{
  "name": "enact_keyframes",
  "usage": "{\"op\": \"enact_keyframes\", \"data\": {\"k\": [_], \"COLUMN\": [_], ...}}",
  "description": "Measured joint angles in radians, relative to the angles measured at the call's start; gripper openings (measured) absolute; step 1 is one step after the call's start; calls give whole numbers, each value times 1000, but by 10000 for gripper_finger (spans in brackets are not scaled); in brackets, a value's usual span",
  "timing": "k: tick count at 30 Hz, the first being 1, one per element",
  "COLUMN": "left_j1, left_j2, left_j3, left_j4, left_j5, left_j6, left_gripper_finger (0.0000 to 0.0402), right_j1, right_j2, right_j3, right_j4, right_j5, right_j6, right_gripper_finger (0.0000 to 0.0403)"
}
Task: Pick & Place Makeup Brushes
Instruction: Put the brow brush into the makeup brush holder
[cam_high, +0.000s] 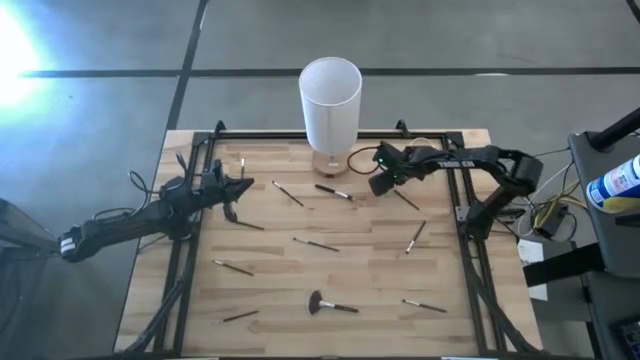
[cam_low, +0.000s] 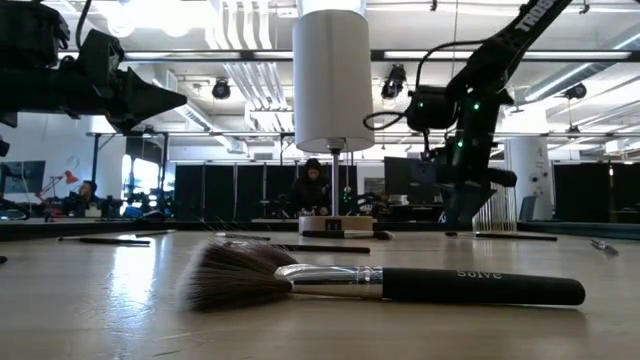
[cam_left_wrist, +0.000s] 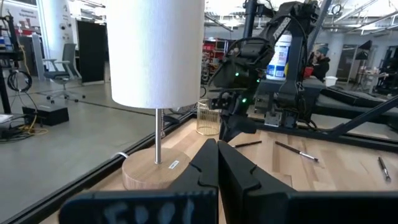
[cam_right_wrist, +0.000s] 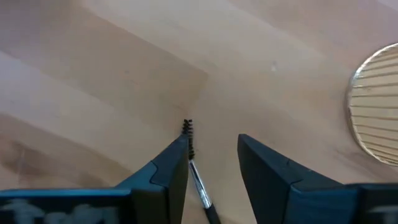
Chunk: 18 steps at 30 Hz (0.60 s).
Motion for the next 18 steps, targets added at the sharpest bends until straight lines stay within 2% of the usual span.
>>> {"op": "enact_keyframes", "data": {"k": [11, 18], "left_j1": [0, 0], "left_j2": [3, 8], "left_j3": [0, 0], "left_j4": [-2, -2], "left_j5": [0, 0], "left_j6": [-3, -3], "left_gripper_finger": [0, 0], "right_j1": [-4, -3], "right_j2": [78, 82], "right_j3": [19, 19], "right_j4": [29, 34], "right_j5": [-61, -67], "right_j6": [-21, -10], "right_gripper_finger": [96, 51]}}
